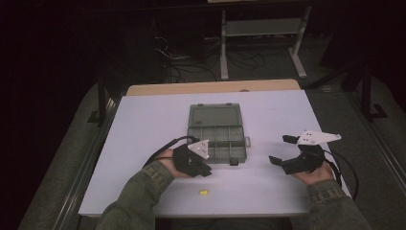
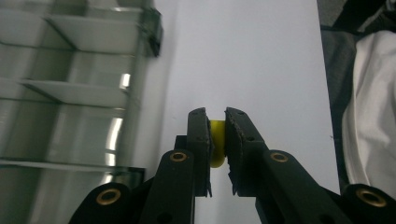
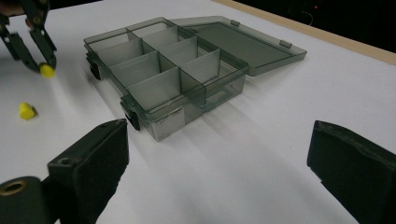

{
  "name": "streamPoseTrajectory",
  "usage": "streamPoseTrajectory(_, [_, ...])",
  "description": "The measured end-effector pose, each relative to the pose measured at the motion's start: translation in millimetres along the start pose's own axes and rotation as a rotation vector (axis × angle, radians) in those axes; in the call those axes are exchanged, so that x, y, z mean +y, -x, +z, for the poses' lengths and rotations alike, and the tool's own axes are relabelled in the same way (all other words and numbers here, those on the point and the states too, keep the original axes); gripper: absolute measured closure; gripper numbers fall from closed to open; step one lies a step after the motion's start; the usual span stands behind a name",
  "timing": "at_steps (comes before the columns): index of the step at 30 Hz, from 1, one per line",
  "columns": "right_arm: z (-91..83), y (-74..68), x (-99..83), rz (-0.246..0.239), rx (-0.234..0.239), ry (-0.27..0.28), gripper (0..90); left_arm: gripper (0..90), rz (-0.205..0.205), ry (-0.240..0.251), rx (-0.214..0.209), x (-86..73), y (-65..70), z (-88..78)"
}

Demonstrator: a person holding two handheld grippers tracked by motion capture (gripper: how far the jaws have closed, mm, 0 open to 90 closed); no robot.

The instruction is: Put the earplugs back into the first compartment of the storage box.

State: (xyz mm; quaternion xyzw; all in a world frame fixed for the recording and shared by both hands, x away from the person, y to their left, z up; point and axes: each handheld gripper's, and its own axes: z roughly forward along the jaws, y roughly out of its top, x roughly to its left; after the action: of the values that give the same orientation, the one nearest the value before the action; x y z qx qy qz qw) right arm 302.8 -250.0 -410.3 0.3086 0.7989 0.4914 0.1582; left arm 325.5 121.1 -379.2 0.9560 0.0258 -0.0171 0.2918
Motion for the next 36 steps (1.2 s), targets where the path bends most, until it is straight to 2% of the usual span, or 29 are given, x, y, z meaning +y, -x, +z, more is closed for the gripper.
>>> streamPoseTrajectory(4, [0.3, 0.0, 0.0, 0.001, 0.001, -0.002, 4.3, 80.3, 0.000, 0.025, 0.033, 3.0, -9.1, -16.1])
streamPoseTrajectory(8, [0.2, 0.2, 0.0, 0.002, -0.001, -0.002, 3.8, 80.3, -0.009, 0.077, 0.055, 2.5, -22.2, -32.1])
streamPoseTrajectory(12, [0.3, 0.2, 0.0, 0.004, -0.003, -0.002, 2.2, 80.3, -0.009, 0.084, 0.083, 2.6, -32.2, -43.9])
streamPoseTrajectory(16, [1.3, 0.9, -0.4, 0.013, -0.004, -0.009, 0.0, 80.3, -0.027, 0.090, 0.107, 0.9, -43.5, -52.3])
streamPoseTrajectory(26, [0.3, 0.6, 0.2, 0.010, -0.008, 0.002, 0.0, 80.7, -0.099, 0.116, 0.167, -6.1, -74.0, -57.9])
streamPoseTrajectory(29, [-0.1, 1.0, 0.2, 0.013, -0.007, 0.005, 0.0, 80.9, -0.129, 0.105, 0.189, -10.7, -85.7, -55.1])
streamPoseTrajectory(36, [-0.6, 1.0, 0.4, 0.016, -0.004, 0.013, 0.0, 80.8, -0.169, 0.119, 0.199, -16.5, -98.0, -50.9])
